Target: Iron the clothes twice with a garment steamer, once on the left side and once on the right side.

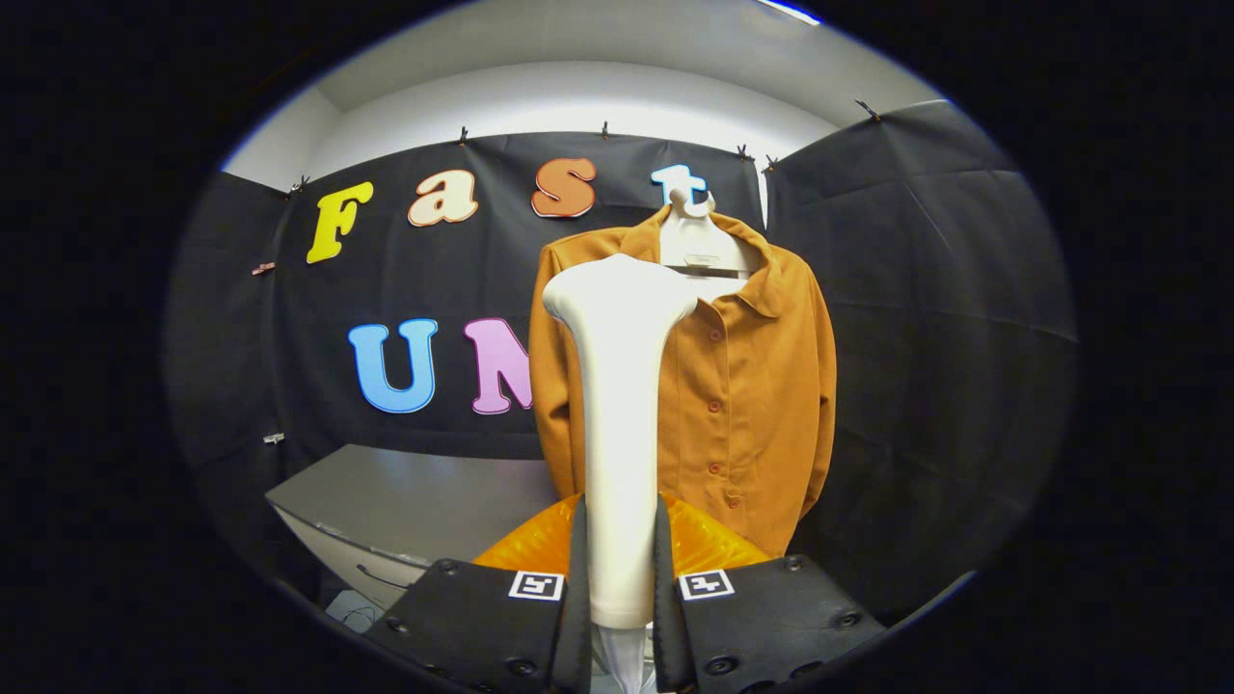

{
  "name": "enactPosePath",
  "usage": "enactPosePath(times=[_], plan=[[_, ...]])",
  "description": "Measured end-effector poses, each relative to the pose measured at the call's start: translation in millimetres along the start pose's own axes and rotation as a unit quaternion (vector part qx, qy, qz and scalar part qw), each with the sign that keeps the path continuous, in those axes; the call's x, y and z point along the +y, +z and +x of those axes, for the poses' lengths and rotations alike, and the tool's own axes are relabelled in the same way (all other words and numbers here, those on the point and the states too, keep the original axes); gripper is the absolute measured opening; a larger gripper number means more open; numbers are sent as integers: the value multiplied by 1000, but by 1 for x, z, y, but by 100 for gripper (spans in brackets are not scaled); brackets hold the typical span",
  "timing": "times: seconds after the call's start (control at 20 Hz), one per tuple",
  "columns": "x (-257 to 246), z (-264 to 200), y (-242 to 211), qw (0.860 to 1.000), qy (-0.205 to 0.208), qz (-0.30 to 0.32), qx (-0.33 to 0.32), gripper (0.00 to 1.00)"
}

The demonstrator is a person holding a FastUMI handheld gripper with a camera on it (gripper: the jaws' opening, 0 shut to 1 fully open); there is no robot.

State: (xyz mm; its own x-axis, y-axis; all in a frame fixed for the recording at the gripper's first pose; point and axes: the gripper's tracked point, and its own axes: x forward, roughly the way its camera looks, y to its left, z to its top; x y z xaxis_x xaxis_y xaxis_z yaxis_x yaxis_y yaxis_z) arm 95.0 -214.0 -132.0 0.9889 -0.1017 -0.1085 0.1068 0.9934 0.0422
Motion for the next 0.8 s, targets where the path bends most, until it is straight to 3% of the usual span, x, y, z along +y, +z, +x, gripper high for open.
enactPosePath(times=[0.4,0.8], plan=[[59,0,43,1000,10,4,-29,29],[98,0,57,999,25,7,-40,29]])
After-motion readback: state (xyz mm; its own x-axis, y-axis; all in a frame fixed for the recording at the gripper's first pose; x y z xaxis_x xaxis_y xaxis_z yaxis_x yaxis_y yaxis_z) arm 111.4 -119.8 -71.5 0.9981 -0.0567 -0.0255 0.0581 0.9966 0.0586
